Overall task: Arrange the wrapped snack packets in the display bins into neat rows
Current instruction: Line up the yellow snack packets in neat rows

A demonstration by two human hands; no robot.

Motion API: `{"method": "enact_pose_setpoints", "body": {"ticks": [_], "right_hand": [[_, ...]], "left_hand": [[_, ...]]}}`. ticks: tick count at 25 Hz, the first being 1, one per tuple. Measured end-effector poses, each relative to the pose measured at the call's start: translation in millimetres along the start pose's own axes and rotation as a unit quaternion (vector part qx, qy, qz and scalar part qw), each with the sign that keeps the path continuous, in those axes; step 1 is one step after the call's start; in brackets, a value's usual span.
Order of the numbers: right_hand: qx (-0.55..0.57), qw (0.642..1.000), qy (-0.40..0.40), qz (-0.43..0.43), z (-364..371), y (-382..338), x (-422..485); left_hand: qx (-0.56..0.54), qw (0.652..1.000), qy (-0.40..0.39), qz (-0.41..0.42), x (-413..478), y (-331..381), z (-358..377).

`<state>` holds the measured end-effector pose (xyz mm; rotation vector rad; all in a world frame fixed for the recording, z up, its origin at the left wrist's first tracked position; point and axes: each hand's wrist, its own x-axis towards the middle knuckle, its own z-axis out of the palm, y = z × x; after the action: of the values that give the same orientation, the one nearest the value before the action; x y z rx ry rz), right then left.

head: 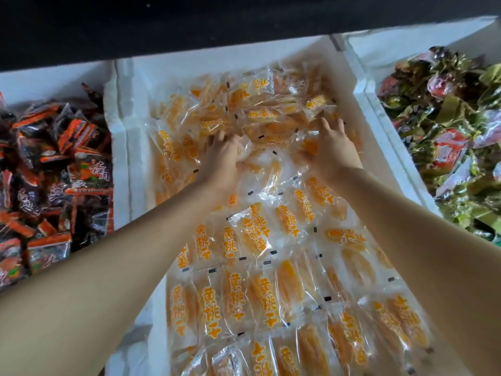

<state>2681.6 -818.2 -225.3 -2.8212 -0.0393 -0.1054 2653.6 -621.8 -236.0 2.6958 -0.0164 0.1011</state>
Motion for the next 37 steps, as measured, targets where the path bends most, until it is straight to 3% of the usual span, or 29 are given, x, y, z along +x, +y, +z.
{"method": "enact_pose_setpoints", "body": {"ticks": [8,12,15,18,22,25,29,35,37], "right_hand": [[0.105,0.986,0.105,-0.071,-19,4,-12],[0.194,0.971,0.126,-0.065,-35,-14,-42],[0.316,0.949,-0.008,0.018,-44,-23,-91],[0.415,0.895,-0.144,0.078,-49,-20,-137],[0.414,0.874,-0.233,0.104,-44,-6,-169],[0.385,0.891,-0.216,0.103,-44,3,-176],[0.386,0.894,-0.203,0.099,-47,7,-190],[0.473,0.838,-0.241,0.125,-68,13,-214],[0.441,0.865,-0.198,0.133,-65,25,-222]], "left_hand": [[-0.143,0.984,0.108,0.009,-23,22,-21],[-0.257,0.961,0.102,-0.001,-48,53,-35],[-0.452,0.884,0.023,-0.115,-83,80,-41],[-0.549,0.813,-0.028,-0.193,-118,97,-38],[-0.536,0.798,-0.045,-0.272,-142,97,-20],[-0.562,0.769,-0.090,-0.290,-155,100,-11],[-0.542,0.791,-0.139,-0.248,-164,105,-6],[-0.530,0.810,-0.082,-0.238,-180,100,-3],[-0.530,0.811,-0.081,-0.235,-184,94,-6]]}}
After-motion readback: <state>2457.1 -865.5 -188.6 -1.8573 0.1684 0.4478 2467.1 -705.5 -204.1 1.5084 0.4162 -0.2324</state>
